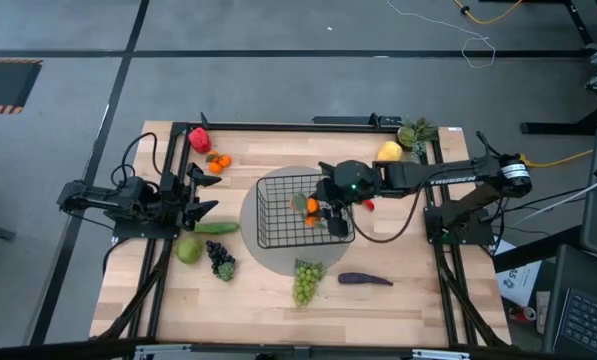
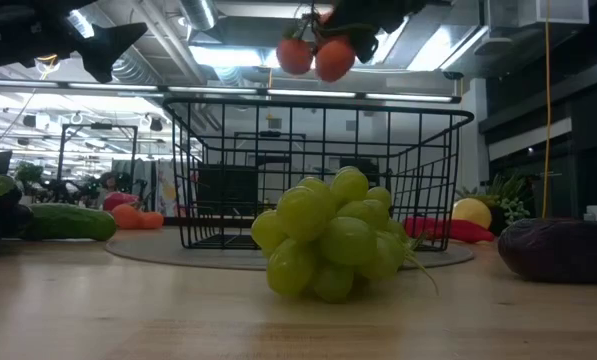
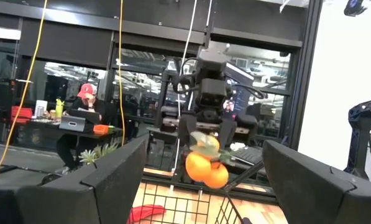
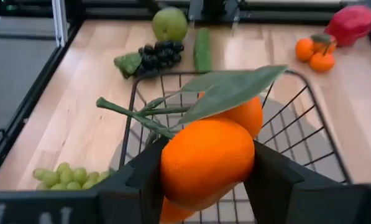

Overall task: Build produce basket
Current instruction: Put the orange tangerine into the wire basket, then put the red chili pepper into the wire basket

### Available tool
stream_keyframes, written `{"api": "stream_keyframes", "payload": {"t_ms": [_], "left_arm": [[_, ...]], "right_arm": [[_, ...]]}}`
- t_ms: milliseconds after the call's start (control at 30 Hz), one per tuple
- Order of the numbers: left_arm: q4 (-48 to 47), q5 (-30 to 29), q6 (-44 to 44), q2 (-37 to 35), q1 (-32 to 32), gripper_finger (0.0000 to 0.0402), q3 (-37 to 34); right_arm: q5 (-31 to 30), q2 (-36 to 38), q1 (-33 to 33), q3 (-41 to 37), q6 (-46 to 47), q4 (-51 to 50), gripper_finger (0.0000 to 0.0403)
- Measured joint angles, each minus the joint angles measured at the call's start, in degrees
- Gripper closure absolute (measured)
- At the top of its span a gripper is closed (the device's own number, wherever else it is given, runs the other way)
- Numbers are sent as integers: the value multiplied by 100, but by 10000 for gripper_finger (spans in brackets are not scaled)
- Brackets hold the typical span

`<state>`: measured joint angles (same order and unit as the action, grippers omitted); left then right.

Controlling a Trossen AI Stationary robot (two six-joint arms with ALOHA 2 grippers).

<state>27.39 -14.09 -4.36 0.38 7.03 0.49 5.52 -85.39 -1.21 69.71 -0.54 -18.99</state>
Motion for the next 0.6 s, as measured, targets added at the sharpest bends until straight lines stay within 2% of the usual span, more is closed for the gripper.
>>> {"api": "stream_keyframes", "payload": {"t_ms": [233,500,600], "left_arm": [[-104,0,0,-1,2,86,0],[-310,0,-4,-2,0,86,2],[-299,0,-7,-2,0,86,2]], "right_arm": [[10,12,2,9,-253,213,164],[10,163,2,14,33,-85,156],[-117,399,25,242,45,-860,156]]}}
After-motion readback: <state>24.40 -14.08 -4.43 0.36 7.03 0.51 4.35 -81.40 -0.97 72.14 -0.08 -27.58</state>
